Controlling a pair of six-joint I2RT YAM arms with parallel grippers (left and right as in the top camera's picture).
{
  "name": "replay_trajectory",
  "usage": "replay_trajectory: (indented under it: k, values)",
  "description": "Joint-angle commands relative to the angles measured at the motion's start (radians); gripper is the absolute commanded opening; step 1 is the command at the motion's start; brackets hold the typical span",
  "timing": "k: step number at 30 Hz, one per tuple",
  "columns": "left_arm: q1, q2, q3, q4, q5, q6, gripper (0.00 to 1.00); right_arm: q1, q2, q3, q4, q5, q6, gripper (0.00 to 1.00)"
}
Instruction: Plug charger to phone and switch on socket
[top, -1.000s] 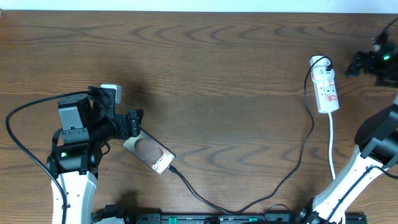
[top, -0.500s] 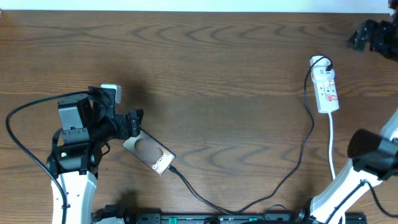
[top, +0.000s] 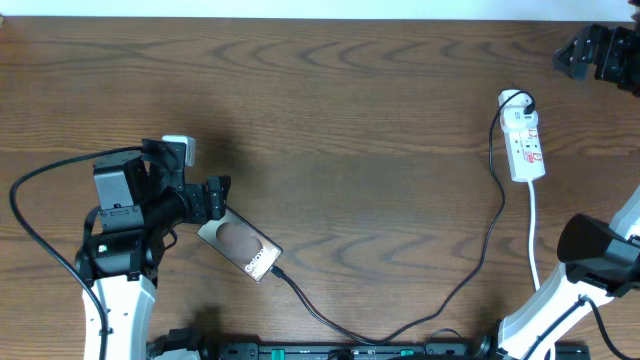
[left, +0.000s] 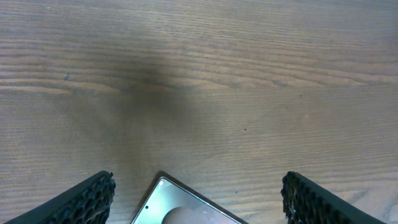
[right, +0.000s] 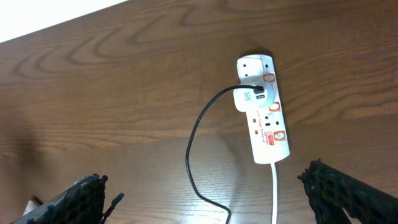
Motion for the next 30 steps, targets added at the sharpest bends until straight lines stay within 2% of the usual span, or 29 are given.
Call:
replay_trajectory:
  k: [1,12,21,27,30]
  values:
    - [-0.004,0.001,0.015,0.003,0.005,0.016,0.86,0.003,0.002,0.003,-0.003,-0.016,0.014,0.99]
    - [-0.008,-0.02,0.015,0.0,-0.006,0.016,0.86,0.002,0.002,0.003,-0.003,-0.016,0.014,0.99]
    - [-0.025,-0.162,0.008,-0.076,-0.006,0.016,0.86,0.003,0.002,0.003,-0.003,-0.016,0.014,0.99]
    - [-0.126,-0.257,-0.008,-0.137,-0.017,0.017,0.86,0.003,0.002,0.003,-0.003,-0.016,0.014,0.99]
    - [-0.193,-0.302,-0.024,-0.152,-0.086,0.017,0.86,0.003,0.002,0.003,-0.003,-0.016,0.014,0.99]
